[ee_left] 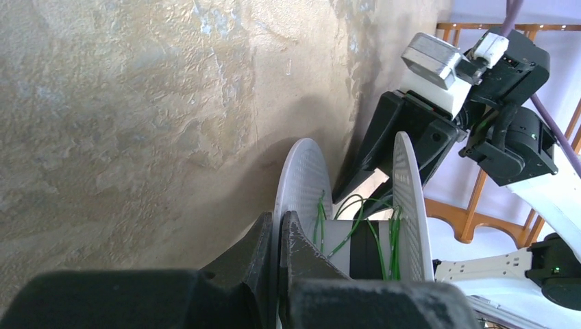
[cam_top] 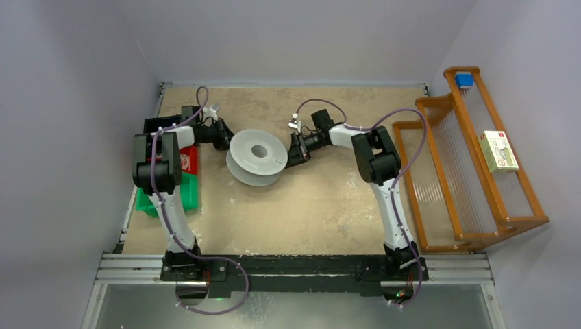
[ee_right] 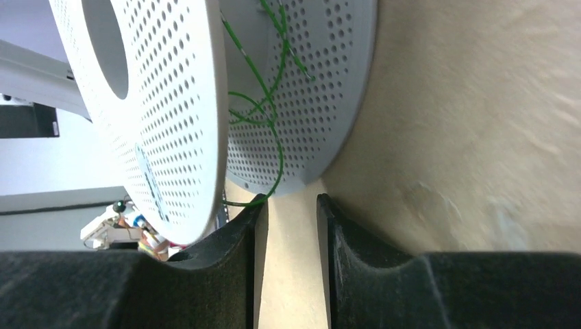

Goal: Wrap the cables
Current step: Place the cable reel at the center of the board.

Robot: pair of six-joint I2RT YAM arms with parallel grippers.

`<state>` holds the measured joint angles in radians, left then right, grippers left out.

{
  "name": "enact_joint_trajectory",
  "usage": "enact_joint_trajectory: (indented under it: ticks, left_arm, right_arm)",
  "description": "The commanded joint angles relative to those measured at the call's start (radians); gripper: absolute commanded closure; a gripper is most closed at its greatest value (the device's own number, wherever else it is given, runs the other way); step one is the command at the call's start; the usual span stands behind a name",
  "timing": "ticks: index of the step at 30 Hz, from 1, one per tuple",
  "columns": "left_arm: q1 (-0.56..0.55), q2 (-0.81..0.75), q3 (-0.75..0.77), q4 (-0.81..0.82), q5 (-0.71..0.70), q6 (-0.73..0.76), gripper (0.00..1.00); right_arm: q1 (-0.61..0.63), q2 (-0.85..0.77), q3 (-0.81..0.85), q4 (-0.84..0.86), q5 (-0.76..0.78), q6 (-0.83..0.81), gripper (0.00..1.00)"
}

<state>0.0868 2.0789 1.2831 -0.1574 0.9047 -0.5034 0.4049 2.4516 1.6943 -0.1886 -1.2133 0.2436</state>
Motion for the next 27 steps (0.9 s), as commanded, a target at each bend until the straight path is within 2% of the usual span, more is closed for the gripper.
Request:
enact_joint_trajectory:
  ticks: [1,9,18,27]
  left_arm:
    - [-0.004,0.032,0.006,0.023,-0.156,0.037,1.0]
    - [-0.015,0.063,-0.013,0.066,-0.16,0.02,1.0]
    - [-0.079,0.052,-0.053,0.192,-0.231,-0.053,1.0]
    - [-0.209,0.153,0.011,0.272,-0.302,-0.155,1.0]
  right_arm:
    - [-0.058,-0.042,-0.03,-0.125,0.138,-0.136,0.63]
    - [-0.098,-0.07,-0.04,-0.256,0.196,-0.281,0.62]
    - [-0.135,-0.168,-0.062,-0.298,0.287,-0.371,0.61]
    - [-0.159,-0.392,-0.112,-0.278,0.573,-0.461,0.58]
